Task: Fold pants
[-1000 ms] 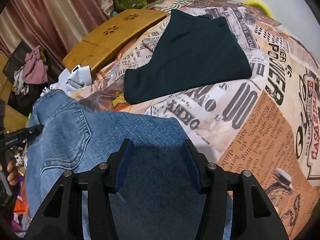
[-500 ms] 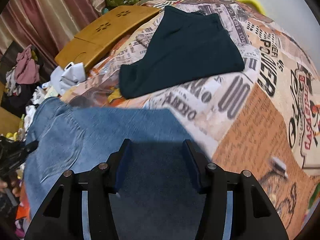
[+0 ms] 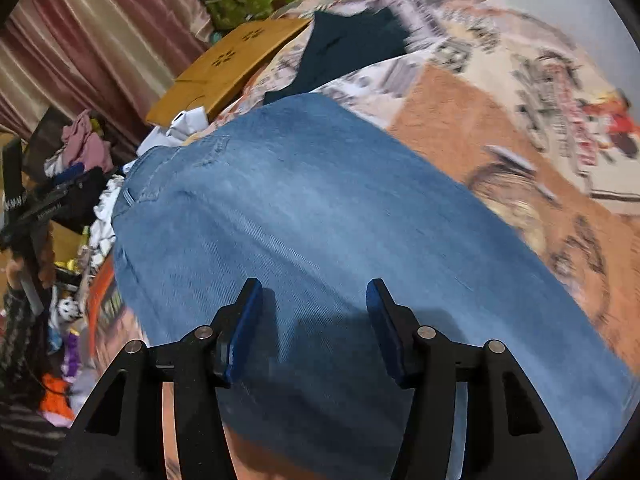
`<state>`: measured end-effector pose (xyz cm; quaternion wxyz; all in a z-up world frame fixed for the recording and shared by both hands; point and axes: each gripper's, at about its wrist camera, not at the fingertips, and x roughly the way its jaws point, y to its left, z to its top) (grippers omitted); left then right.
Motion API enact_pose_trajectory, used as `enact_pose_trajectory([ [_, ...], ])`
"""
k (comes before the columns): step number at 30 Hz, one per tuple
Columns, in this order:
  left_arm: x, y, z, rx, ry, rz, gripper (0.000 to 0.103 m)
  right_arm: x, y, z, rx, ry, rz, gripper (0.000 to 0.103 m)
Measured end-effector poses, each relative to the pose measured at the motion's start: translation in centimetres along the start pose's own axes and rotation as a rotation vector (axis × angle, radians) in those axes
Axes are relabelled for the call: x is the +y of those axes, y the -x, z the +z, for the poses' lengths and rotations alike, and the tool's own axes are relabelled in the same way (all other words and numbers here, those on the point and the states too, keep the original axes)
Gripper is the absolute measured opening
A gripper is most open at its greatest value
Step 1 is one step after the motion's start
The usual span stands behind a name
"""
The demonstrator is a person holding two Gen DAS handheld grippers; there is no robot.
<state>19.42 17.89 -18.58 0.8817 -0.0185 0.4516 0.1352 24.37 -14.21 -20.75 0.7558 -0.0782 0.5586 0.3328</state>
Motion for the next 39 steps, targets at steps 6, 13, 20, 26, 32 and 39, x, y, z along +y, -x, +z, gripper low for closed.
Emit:
enact_pose_trajectory([
  [6, -7.5, 2.2, -1.0, 0.006, -0.182, -0.143, 0.085, 1.0, 3.1, -3.1, -0.049, 0.070, -0.062, 0.050],
  [13, -15.2, 3.5, -2.9, 0.022, -0.400, -0.204, 0.086, 3.2, 2.3, -4.7, -0.111, 0.222, -0.150, 0.050],
  [20, -18.8, 2.3, -3.2, 0.001, -0.503, -0.189, 0.085, 4.0, 0.2, -3.7, -0.126, 0.293, -0.162, 0.032],
  [26, -19.5, 2.0, -2.8, -0.033, -0.476, -0.216, 0.022, 4.3, 0.7, -4.3, -0.145, 0.259, -0.124, 0.009],
  [32, -18.9, 3.9, -2.8, -0.087, -0.430, -0.266, 0.012, 4.9, 2.4, -5.2, -0.163, 0.230, -0.052, 0.008],
  [39, -18.2, 3.9, -4.6, -0.030, -0.408, -0.302, 0.012, 5.0, 2.0, -6.5, -0.110, 0.194, -0.002, 0.013],
])
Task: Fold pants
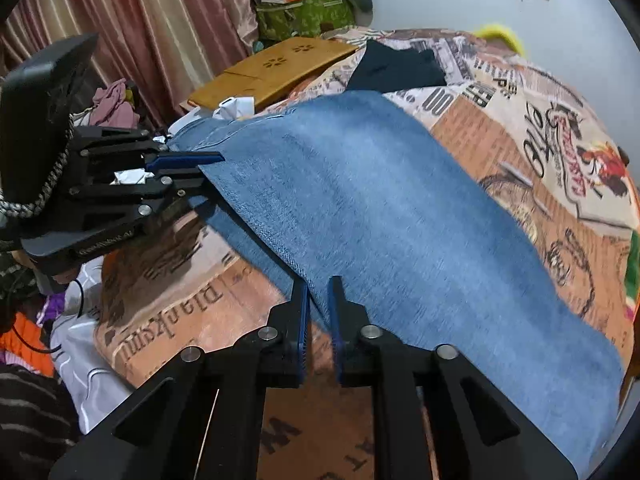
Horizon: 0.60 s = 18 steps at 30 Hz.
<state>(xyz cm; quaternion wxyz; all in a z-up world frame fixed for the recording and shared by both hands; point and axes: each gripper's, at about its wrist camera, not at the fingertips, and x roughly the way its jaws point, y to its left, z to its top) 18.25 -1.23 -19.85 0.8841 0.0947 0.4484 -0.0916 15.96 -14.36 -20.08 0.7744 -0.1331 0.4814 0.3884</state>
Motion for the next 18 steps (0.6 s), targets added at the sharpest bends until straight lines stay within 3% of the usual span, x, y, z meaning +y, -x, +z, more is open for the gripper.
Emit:
enact_pose_trajectory([
  [3, 0.4, 0.3, -0.6, 0.013, 0.029, -0.027, 0.012, -0.2, 1.2, 0.3, -0.006, -0.019, 0.040, 0.013],
  [5, 0.8, 0.8, -0.8, 0.025, 0.047, -0.050, 0.012, -0.9, 2.4, 0.8, -0.049, -0.053, 0.059, 0.020],
  [8, 1.3, 1.5, -0.9, 0.043, 0.077, -0.061, 0.016, -2.6, 3.6, 1.7, -0.124, -0.113, 0.020, 0.044],
  [10, 2.0, 2.0, -0.7, 0.062, 0.111, -0.058, 0.028, -4.3, 3.5, 2.1, -0.160, -0.170, -0.021, 0.052],
  [12, 2.7, 2.4, -0.6, 0.058, 0.141, -0.039, 0.064, -6.4, 2.3, 1.9, -0.138, -0.239, -0.072, 0.052],
  [14, 4.0, 3.2, -0.2, 0.025, 0.177, 0.006, 0.080, -8.2, 0.7, 1.0, -0.085, -0.304, -0.102, 0.052],
  [18, 6.5, 3.2, 1.2, 0.018, 0.235, 0.071, 0.084, -10.6, -1.1, -2.3, 0.014, -0.390, -0.125, 0.052],
])
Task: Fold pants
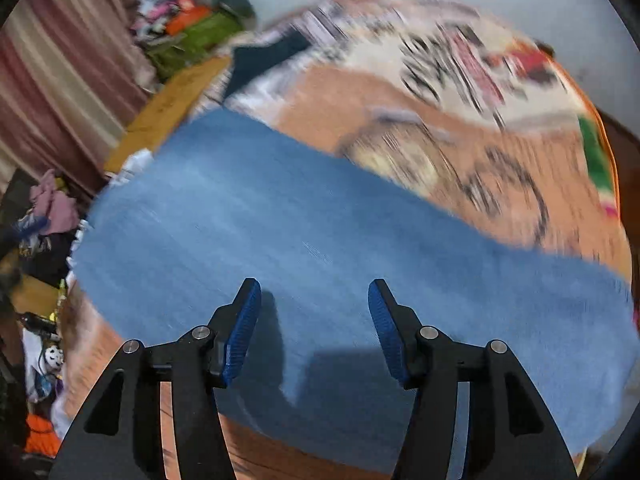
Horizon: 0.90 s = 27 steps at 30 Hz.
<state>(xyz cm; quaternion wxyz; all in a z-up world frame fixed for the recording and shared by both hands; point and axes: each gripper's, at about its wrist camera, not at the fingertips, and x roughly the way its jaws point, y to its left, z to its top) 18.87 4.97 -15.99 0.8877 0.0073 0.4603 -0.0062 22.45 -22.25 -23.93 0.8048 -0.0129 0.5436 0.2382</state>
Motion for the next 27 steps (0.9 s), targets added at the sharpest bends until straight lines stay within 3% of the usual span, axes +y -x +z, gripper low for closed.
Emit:
enact_pose_trajectory([
  [4, 1.0, -1.6, 2.3, 0.015, 0.042, 0.005, 0.087, -2.6, 1.7, -2.7, 0.002, -0.069, 0.006, 0.052],
  [10, -1.0, -6.8, 4.4, 0.127, 0.034, -0.049, 0.087, -7.3, 8.3, -7.3, -0.101, -0.208, -0.055, 0.052],
  [13, -3.1, -9.2, 4.8, 0.204, -0.012, -0.088, 0.087, -11.2, 11.7, -9.5, -0.186, -0.329, -0.113, 0.053],
  [17, -6.0, -10.4, 5.4, 0.227, -0.043, -0.116, 0.087, -17.3, 15.1, -13.7, -0.275, -0.565, -0.173, 0.054],
  [23, -12.0, -11.6, 5.7, 0.272, -0.144, -0.158, 0.093, -23.9, 15.2, -17.7, -0.291, -0.789, -0.230, 0.054],
  [27, -16.3, -11.4, 5.4, 0.231, -0.267, -0.126, 0.096, -25.9, 13.4, -18.0, -0.275, -0.876, -0.153, 0.054],
])
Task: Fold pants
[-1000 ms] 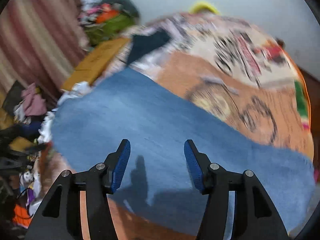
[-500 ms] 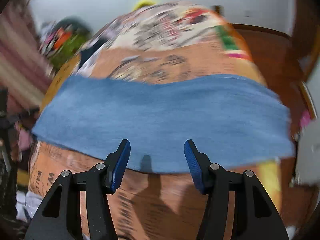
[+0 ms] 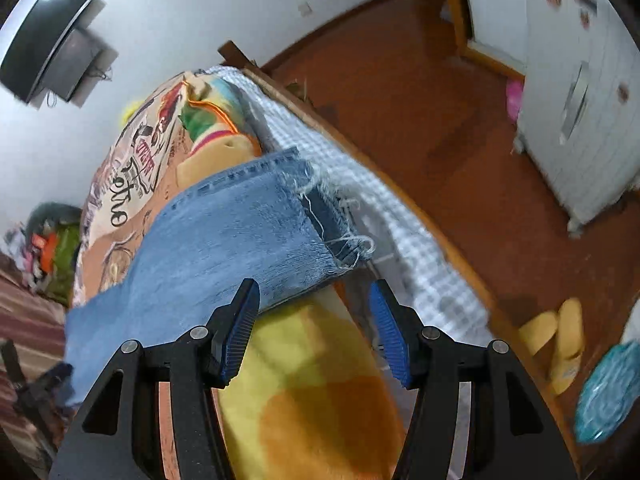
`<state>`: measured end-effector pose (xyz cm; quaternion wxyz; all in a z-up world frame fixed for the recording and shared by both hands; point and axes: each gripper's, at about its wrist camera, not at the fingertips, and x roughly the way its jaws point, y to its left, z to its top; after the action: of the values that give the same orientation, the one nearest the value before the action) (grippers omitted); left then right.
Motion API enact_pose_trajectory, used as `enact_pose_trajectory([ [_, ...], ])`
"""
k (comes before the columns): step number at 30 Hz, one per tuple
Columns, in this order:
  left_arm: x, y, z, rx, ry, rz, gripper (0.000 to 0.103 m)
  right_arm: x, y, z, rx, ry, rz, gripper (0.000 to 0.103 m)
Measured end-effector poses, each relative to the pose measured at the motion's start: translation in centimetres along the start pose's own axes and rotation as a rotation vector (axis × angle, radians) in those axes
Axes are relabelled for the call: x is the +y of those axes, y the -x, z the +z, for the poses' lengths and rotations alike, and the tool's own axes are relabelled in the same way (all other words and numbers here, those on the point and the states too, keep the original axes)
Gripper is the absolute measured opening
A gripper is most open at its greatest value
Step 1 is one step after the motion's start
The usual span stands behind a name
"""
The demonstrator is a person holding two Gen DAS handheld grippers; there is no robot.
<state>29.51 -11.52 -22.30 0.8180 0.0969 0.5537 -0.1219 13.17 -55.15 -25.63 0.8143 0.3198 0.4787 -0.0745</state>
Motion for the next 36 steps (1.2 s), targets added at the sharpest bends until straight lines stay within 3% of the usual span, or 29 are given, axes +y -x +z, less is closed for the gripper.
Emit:
enact_pose_trajectory([
  [3, -1.9, -0.2, 0.3, 0.008, -0.052, -0.015, 0.097, 0.4, -1.3, 0.1, 0.031, -0.007, 0.027, 0.053],
  [5, -3.3, -0.4, 0.2, 0.018, -0.088, -0.016, 0.097, 0.9, -1.8, 0.4, 0.026, 0.007, 0.028, 0.045],
  [10, -5.5, -1.1, 0.2, 0.022, -0.131, -0.024, 0.097, 1.7, -2.5, 1.5, 0.014, 0.047, 0.004, 0.009],
  [13, -6.1, -1.1, 0.4, 0.022, -0.134, -0.030, 0.097, 2.2, -1.9, 2.3, -0.012, 0.095, 0.003, 0.007],
  [19, -6.1, -0.9, 1.3, 0.008, -0.094, -0.044, 0.097, 5.2, 2.9, 3.9, -0.219, 0.265, -0.035, 0.005],
  [22, -5.5, -0.2, 1.6, -0.018, -0.064, -0.044, 0.097, 5.8, 3.9, 4.5, -0.275, 0.306, -0.067, 0.005],
  [25, -4.4, 0.6, 1.8, -0.042, -0.019, -0.058, 0.097, 4.6, 2.1, 4.9, -0.220, 0.277, -0.093, 0.005],
  [28, -3.3, 0.6, 1.5, -0.035, 0.016, -0.056, 0.097, 3.3, -0.4, 4.6, -0.185, 0.260, -0.261, 0.007],
  [31, -2.4, -0.2, 1.0, -0.001, 0.045, -0.057, 0.097, 1.3, -1.1, 4.3, -0.083, 0.178, -0.194, 0.007],
  [33, -2.0, -1.0, 0.5, 0.022, 0.058, -0.060, 0.097, 0.9, -0.2, 3.8, -0.074, 0.146, -0.137, 0.010],
  [35, -2.3, -1.0, 0.3, 0.014, 0.045, -0.042, 0.097, 1.7, 1.1, 3.2, -0.074, 0.161, -0.117, 0.020],
  [36, -2.5, -1.0, 0.2, 0.013, 0.034, -0.031, 0.097, 2.2, 1.6, 2.8, -0.073, 0.163, -0.098, 0.033],
])
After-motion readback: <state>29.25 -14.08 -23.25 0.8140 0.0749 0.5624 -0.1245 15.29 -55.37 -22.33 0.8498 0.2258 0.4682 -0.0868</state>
